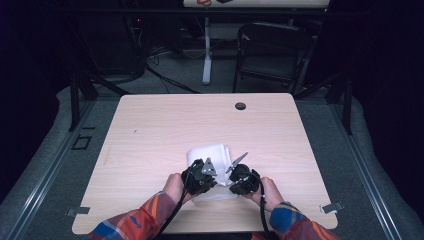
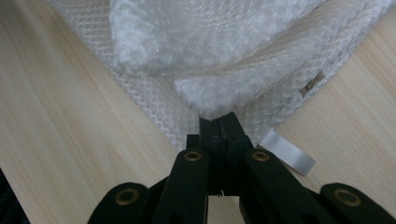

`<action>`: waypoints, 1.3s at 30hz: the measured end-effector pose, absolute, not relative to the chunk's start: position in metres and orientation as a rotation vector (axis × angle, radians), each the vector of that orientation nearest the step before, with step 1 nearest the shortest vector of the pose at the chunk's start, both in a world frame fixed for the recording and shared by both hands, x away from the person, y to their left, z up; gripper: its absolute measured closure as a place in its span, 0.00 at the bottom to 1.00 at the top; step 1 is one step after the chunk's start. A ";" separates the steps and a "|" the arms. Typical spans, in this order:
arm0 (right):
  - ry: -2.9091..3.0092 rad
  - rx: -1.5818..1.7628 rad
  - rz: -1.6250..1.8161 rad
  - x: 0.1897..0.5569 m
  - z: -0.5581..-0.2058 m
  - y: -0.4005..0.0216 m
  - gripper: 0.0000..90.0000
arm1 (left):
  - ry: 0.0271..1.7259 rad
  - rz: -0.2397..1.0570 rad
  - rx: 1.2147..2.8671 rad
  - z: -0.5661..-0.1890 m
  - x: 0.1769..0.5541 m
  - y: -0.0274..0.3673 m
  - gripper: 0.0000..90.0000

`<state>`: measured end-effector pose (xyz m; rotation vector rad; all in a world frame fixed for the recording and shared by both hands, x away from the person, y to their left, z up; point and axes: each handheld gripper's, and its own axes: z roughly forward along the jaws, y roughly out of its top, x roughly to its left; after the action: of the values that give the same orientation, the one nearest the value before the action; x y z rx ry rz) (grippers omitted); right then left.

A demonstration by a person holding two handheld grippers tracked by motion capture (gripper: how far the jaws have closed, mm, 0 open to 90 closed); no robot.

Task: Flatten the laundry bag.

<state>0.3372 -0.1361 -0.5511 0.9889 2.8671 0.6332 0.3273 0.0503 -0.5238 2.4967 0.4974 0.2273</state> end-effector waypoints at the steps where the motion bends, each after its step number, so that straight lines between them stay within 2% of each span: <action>1: 2.867 0.989 0.633 0.337 -0.551 -0.136 1.00 | 0.497 0.227 2.497 -0.524 0.327 0.050 0.95; 21: 2.853 1.017 0.627 0.338 -0.551 -0.137 1.00 | 0.543 0.306 2.449 -0.512 0.325 0.066 0.94; 39: 2.862 1.010 0.588 0.340 -0.550 -0.141 1.00 | 0.601 0.323 2.419 -0.504 0.325 0.085 0.94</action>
<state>0.3404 -0.1410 -0.5497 1.0100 2.8624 0.5879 0.3255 0.0852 -0.5040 2.4194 0.6013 0.3233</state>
